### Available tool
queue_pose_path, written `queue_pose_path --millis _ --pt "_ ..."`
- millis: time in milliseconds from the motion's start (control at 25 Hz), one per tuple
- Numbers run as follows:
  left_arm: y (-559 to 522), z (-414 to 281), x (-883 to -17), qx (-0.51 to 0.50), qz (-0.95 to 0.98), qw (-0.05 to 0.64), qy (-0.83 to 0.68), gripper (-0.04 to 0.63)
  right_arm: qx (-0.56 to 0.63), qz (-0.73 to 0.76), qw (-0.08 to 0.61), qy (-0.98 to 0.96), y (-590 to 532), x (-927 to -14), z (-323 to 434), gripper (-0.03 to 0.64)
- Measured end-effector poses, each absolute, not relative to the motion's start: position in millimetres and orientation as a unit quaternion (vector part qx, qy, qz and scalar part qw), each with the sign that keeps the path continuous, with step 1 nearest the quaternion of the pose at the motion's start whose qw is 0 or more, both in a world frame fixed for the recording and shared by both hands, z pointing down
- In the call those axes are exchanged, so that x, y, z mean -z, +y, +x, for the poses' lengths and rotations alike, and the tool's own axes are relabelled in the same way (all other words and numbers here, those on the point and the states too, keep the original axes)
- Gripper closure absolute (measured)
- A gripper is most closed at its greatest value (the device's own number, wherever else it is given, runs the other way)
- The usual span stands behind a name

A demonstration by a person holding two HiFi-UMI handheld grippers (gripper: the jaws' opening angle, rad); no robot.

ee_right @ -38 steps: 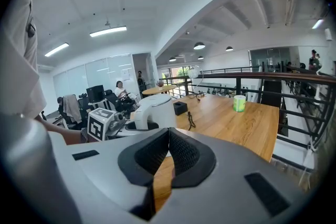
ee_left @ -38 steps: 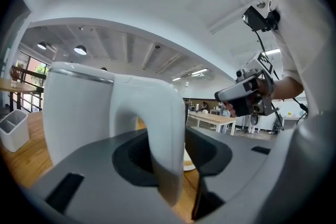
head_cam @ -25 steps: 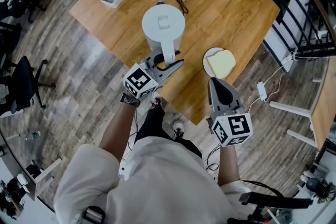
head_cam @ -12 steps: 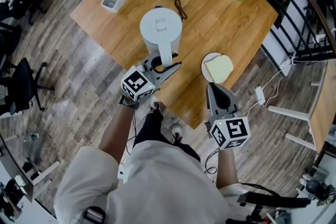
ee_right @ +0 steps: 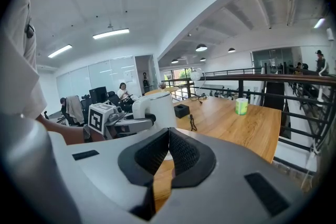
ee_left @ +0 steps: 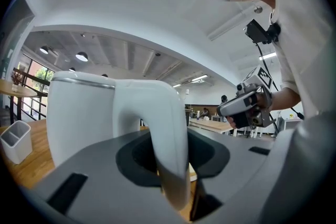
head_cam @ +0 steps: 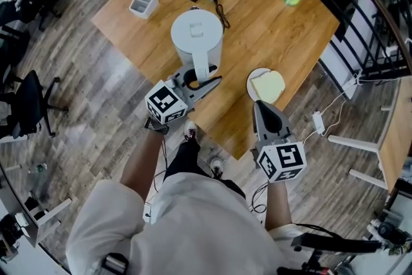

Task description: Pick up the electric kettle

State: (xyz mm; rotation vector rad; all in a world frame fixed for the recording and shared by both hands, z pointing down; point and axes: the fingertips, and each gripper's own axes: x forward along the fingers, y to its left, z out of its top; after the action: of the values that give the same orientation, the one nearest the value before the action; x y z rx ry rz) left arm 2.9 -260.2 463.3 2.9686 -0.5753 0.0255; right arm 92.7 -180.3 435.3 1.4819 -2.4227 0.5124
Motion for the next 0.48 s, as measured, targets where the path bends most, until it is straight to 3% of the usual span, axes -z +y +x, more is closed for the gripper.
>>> queue_pose_path --millis 480 --pt "-235.1 -11.9 -424.3 -0.006 0.980 0.035 -0.194 0.479 -0.151 0.500 0.110 -0.846 -176.5 -413.5 89.4 0.606"
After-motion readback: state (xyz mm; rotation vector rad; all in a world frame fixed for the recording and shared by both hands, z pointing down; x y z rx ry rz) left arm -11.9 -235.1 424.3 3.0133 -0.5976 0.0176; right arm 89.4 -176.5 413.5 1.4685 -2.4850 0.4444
